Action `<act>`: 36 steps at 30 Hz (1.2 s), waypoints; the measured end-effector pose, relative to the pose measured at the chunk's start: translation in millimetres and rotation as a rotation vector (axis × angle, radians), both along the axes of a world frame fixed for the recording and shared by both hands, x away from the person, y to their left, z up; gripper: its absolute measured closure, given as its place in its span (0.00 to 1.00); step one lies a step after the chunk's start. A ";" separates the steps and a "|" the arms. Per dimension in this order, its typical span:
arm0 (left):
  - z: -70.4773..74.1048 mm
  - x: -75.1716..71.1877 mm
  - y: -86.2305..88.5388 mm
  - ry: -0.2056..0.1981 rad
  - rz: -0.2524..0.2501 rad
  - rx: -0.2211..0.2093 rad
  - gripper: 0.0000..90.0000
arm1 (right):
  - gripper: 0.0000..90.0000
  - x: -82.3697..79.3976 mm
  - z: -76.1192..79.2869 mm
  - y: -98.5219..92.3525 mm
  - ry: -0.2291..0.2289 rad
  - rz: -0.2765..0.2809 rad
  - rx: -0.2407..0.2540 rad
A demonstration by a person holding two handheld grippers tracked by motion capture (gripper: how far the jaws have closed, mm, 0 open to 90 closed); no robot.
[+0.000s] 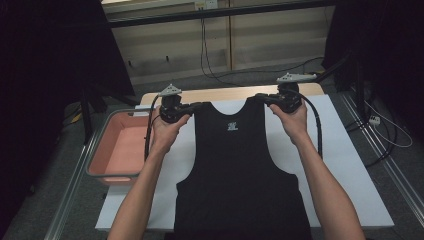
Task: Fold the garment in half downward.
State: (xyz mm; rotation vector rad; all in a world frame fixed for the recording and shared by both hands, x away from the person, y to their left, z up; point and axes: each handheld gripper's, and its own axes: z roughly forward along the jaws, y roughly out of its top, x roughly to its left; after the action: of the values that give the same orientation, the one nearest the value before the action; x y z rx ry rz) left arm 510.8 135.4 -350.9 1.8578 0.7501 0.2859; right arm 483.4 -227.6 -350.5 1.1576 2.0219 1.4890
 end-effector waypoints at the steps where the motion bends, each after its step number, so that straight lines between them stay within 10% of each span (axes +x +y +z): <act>1: 0.7 0.1 -0.1 -0.003 0.003 0.001 0.95 | 0.97 0.2 1.6 0.1 -0.004 0.003 0.006; 36: 50.1 3.6 -1.5 -0.092 0.040 -0.081 0.95 | 0.97 -4.2 60.6 -8.6 -0.119 -0.007 0.055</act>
State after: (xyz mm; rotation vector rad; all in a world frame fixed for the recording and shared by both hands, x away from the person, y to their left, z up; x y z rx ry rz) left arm 514.4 133.9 -300.8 1.7430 0.7257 0.3591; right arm 479.1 -236.1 -289.9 1.0693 1.9072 1.5807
